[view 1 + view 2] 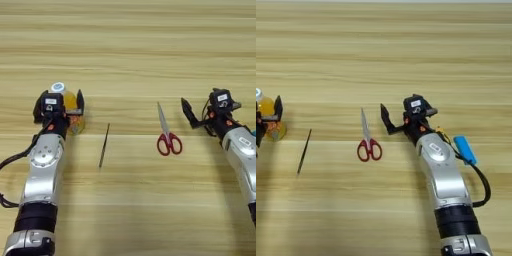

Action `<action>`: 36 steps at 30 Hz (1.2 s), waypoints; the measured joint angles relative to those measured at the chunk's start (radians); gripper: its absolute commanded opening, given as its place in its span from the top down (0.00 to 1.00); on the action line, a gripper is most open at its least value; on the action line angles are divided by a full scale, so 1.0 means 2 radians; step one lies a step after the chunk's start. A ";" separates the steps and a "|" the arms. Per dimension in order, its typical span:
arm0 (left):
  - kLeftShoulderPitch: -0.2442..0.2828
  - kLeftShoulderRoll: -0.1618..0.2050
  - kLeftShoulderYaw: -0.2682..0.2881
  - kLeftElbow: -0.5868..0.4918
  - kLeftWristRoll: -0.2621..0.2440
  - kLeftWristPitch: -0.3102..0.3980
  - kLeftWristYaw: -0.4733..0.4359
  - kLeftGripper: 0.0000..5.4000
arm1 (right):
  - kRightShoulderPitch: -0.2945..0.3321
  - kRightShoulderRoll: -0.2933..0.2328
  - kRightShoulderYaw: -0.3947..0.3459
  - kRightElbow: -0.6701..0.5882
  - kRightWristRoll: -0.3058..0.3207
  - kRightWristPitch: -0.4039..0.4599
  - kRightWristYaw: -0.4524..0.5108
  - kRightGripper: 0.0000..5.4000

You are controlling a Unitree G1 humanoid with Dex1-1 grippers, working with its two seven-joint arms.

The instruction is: Move the objects on the table

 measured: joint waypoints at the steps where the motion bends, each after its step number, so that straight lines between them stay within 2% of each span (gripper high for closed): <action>1: 0.000 0.000 0.000 0.000 0.000 0.000 0.000 0.24 | 0.000 0.000 0.000 0.000 0.000 0.000 0.000 0.00; 8: 0.000 0.000 -0.004 0.000 0.000 0.000 -0.005 0.35 | 0.000 0.001 0.000 0.000 0.000 0.000 0.000 0.00; 15: 0.000 0.000 -0.006 0.000 -0.001 -0.001 -0.013 0.36 | 0.000 0.001 0.003 -0.001 -0.003 0.000 0.000 0.00; 21: 0.007 -0.002 -0.007 -0.019 -0.002 -0.001 -0.026 0.36 | 0.001 0.001 0.020 -0.013 -0.007 -0.010 0.011 0.00; 28: 0.015 -0.005 -0.015 -0.071 -0.009 0.003 -0.038 0.36 | 0.019 -0.003 0.070 -0.043 -0.022 -0.036 0.046 0.00; 36: 0.026 -0.018 -0.035 -0.126 -0.022 0.029 -0.054 0.36 | 0.049 -0.013 0.137 -0.072 -0.044 -0.061 0.089 0.00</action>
